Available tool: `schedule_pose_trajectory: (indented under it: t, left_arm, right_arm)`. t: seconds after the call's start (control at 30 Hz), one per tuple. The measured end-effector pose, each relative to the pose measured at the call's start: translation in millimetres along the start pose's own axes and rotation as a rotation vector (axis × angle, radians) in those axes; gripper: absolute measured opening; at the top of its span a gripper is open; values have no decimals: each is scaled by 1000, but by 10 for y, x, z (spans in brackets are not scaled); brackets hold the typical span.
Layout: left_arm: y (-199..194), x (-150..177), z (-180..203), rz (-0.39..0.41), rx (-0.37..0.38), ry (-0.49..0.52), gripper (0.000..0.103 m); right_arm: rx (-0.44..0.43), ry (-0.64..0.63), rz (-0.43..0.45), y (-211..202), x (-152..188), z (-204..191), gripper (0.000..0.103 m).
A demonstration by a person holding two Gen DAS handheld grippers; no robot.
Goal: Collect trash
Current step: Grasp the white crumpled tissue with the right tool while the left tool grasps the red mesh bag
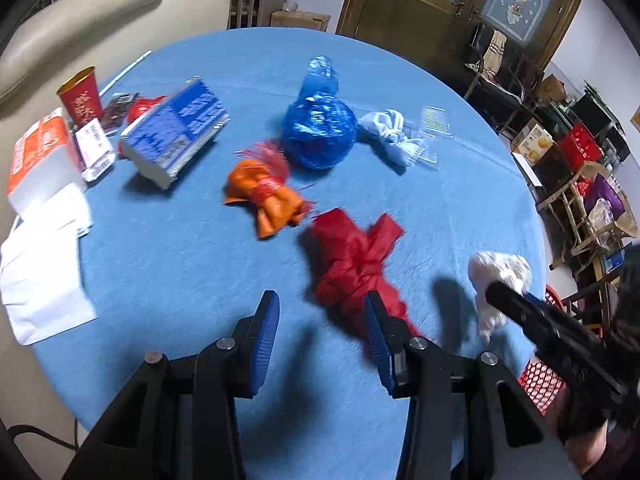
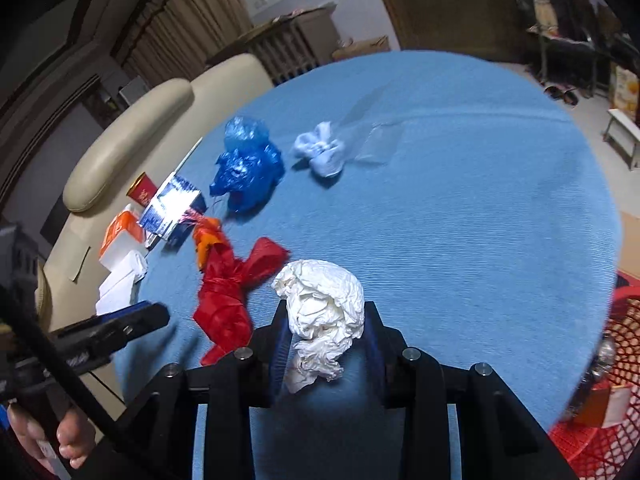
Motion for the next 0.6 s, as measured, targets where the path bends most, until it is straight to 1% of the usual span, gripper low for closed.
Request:
schedule_pose_trajectory:
  t: [0.1,0.23,0.37,0.47,0.53,0.57,0.6]
  left_arm:
    - [80,-21,125,-3,1,2,45]
    - [156,-24,249,-4,-2,28,45]
    - [215,-35,275,-2,-5,40,45]
    - [267,-14,261,-13,19,30,45]
    - [266,0,266,-11,20,43,45]
    - [256,-3,267,-6,16,48,43]
    - [244,-11,267,-1,16,52,38]
  right_arm:
    - [21,-2,20,-56,10,41,37]
    - [26,2,30,-74,12,60,37]
    - [38,-1,36,-79,23,72,37]
    - [44,-6,34,-74,48,81,37]
    - [43,-4,33,-61,52,80,37]
    - [37,0,31,-48,53,77,37]
    - [33,2,28,-32,58,69,37]
Point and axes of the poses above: each gripper's, at about its wrist camera, not at the fingertips, and y roughly the way its jaws point, z to its right, x to its underside, the point moved 9 cm from there along y, roughly the way its jaws point, and after that the axes turned 12 degrees about -z, right-handed, at the moved point
